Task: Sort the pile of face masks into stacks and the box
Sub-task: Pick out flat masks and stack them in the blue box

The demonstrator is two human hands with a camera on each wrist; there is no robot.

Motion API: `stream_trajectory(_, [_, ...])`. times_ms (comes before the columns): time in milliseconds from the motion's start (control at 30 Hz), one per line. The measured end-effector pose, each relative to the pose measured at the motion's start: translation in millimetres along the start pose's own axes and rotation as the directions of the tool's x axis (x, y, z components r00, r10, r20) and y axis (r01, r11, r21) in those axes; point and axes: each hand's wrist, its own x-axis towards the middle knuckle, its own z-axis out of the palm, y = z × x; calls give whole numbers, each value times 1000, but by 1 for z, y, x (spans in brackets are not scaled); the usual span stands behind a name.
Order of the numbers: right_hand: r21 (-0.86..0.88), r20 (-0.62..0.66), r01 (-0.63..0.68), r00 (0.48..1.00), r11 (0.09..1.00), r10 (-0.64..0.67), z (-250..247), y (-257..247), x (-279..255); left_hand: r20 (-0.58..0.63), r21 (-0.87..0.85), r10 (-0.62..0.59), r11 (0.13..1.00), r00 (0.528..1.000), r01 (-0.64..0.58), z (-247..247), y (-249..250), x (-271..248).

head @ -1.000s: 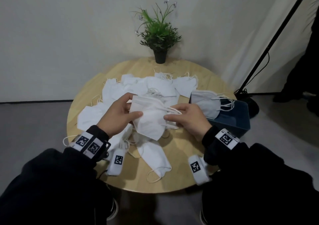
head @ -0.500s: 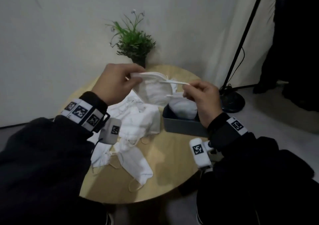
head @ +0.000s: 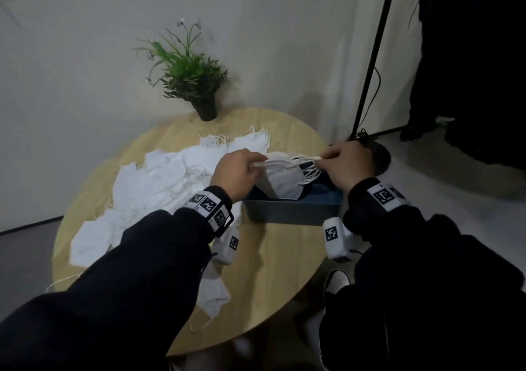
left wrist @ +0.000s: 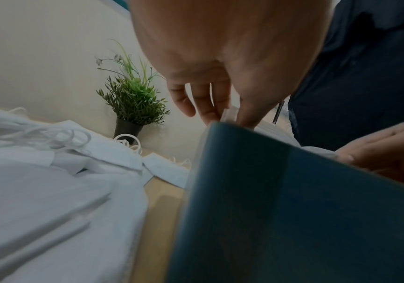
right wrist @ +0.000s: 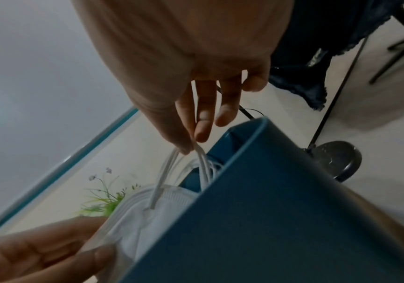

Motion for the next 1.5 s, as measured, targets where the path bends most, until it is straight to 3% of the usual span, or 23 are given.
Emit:
stream_trajectory(133, [-251,22,-10,1000,968,16,6,-2,1,-54,45,2,999,999,0,8,-7,3])
stream_trajectory(233, [-261,-35,13,999,965,-23,11,-3,0,-110,36,-37,999,993,41,10,-10,2])
stream_trajectory(367, [-63,-127,141,981,988,-148,19,-7,-4,-128,-37,-90,996,988,86,5,-19,-2])
stream_trajectory(500, [230,-157,254,963,939,-221,30,-28,-23,-170,-114,-30,993,985,10,-27,-30,-23])
stream_trajectory(600, [400,-46,229,972,887,-230,43,-52,-49,-150,-119,-48,992,988,30,-73,-51,-57])
stream_trajectory(700, [506,161,167,945,846,-283,65,-79,-82,6,-78,-183,980,983,183,-116,-88,-98])
stream_trajectory(833, [439,388,86,879,894,-275,119,-98,-112,64,-37,-396,916,916,399,-135,-142,-148])
stream_trajectory(933, [271,479,79,854,959,-205,161,-101,-111,64,-82,-484,869,873,488,-120,-178,-177])
stream_trajectory(1133, [-20,438,-106,893,994,104,219,-98,-86,130,38,-493,869,860,493,-104,-215,-178])
stream_trajectory(1333, [-384,398,17,905,923,149,235,-98,-90,215,211,-578,815,788,540,-95,-226,-176])
stream_trajectory(1400, [-375,367,18,921,927,130,235,-100,-91,238,212,-586,810,775,547,-89,-223,-179])
stream_trajectory(1500, [-117,280,82,959,990,-47,230,-101,-91,190,162,-600,800,777,578,-93,-222,-178])
